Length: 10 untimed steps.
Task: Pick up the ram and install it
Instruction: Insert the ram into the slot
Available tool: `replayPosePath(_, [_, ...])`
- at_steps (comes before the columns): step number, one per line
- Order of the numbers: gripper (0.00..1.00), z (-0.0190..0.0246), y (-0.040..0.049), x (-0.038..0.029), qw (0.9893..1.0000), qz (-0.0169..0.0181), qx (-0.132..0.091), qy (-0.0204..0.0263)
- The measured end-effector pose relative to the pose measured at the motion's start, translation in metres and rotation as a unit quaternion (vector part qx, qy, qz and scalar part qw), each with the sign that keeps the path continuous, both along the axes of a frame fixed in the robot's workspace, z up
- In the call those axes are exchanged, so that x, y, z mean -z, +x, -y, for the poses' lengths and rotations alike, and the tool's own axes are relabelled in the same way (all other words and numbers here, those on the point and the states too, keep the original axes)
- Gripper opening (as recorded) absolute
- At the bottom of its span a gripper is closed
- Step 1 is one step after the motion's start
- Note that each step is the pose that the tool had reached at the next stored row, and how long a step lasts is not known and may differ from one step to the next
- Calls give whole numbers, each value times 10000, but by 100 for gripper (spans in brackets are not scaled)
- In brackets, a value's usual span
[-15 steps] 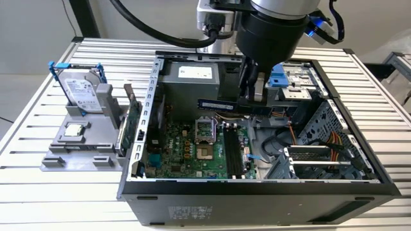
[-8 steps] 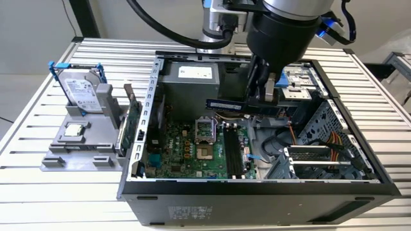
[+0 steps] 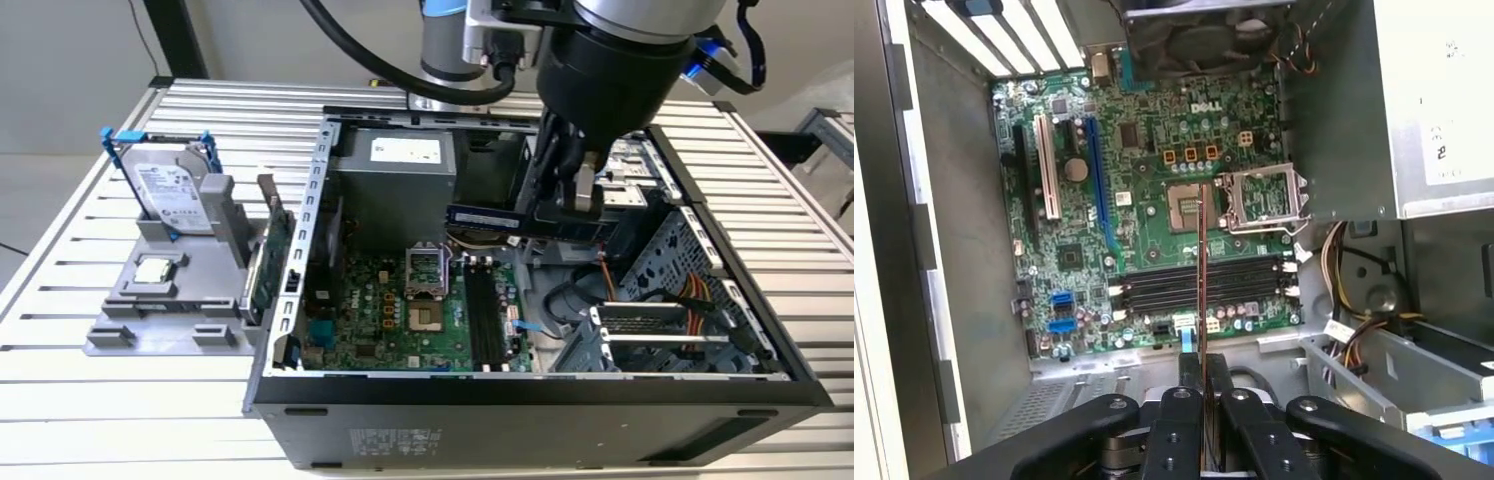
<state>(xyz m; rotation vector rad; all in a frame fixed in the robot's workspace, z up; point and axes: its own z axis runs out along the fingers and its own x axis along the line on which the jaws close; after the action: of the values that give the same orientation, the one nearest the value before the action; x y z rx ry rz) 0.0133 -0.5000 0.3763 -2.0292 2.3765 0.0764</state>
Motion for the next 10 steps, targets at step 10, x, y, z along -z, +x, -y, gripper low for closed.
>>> replayPosePath(10, [0,0,98,0,10000,-1,21,0])
